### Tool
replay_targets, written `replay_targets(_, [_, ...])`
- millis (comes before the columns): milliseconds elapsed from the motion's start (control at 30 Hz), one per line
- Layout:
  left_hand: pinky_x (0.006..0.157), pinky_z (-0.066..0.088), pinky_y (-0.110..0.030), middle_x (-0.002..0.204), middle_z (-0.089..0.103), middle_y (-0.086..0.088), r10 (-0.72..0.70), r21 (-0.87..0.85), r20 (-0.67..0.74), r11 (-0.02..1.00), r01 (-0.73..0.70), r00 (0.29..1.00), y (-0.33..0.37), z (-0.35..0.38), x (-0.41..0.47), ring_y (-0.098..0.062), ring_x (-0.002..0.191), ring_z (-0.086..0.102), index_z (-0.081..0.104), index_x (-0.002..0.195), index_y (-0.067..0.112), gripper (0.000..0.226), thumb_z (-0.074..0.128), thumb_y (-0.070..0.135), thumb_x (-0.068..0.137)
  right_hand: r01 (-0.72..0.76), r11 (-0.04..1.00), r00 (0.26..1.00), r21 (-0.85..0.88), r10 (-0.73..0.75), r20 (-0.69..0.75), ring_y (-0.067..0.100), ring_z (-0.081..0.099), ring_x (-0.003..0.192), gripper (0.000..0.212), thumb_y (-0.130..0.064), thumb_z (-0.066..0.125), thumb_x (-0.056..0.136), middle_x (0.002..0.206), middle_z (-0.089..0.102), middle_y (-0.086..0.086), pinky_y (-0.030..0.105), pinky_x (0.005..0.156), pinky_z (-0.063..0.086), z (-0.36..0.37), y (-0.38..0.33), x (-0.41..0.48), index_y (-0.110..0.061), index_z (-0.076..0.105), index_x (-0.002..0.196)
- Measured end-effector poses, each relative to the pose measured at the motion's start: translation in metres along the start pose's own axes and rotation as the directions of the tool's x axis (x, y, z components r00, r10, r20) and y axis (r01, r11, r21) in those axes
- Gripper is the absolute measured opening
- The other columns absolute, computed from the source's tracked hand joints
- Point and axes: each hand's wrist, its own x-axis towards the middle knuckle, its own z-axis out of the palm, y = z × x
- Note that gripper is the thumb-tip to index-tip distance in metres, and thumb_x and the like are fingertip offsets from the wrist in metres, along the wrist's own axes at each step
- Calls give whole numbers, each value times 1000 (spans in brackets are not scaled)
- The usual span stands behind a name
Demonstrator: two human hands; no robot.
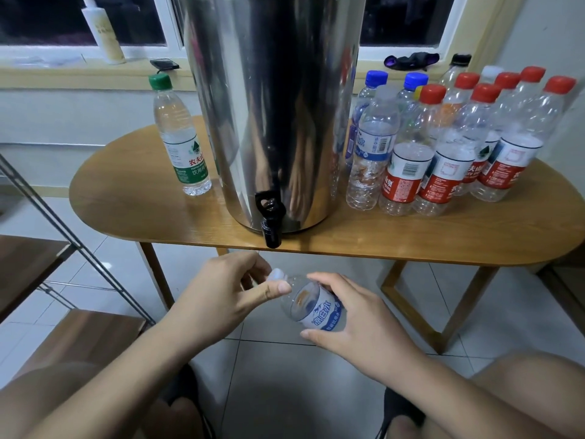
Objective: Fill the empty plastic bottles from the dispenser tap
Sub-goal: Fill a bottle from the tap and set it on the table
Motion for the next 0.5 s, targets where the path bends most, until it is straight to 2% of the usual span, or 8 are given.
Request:
replay_targets(67, [76,52,-19,104,76,20,-32,-129,40,991,37,999,0,-6,0,-6,102,72,75,109,36,57,70,85,81,-15,1000,1000,11,15,-4,-1,62,119,81,-52,94,76,131,60,-27,23,95,56,0,2,2,-48,51,144])
replay_targets(133, [87,58,-34,117,77,18,-55,-284,99,955,81,994,0,-9,2,-8,111,73,77,116,33,42,88,57,84,-26,999,1000,24,26,1,-2,62,119,80,-52,94,75,130,61,-28,20,94,55,0,3,2,-49,51,143])
replay_targets(200, [95,59,-46,121,78,10,-37,-391,161,915,98,986,1,-10,3,-11,111,73,80,116,27,35,92,27,84,-36,999,999,37,36,7,-3,62,118,79,-51,95,75,129,61,-29,18,94,54,1,3,2,-50,52,142])
replay_targets(267, [91,58,-40,116,80,6,-7,-387,188,918,81,982,2,-11,2,-8,103,73,82,113,23,29,89,11,87,-37,999,999,38,37,18,-4,62,118,79,-50,95,75,129,61,-29,18,95,54,2,3,1,-49,53,142])
replay_targets(333, [86,58,-35,109,80,8,8,-345,175,937,53,985,2,-11,1,-6,96,72,83,109,25,23,88,13,89,-34,999,999,36,33,30,-4,62,119,80,-48,95,75,130,61,-28,17,95,54,3,1,1,-48,53,142])
replay_targets(433, [88,60,-38,107,81,7,-6,-337,150,940,57,989,-1,-12,3,-13,97,74,83,107,30,16,86,33,92,-44,998,998,35,43,35,-4,62,118,79,-48,95,76,129,62,-28,16,94,54,5,1,3,-47,53,143])
replay_targets(500, [81,55,-26,98,80,10,-23,-310,110,949,56,994,-1,-12,3,-8,91,72,82,101,36,14,85,43,90,-49,998,998,25,48,36,-4,62,116,79,-49,95,76,128,62,-28,17,93,53,6,0,5,-48,52,142])
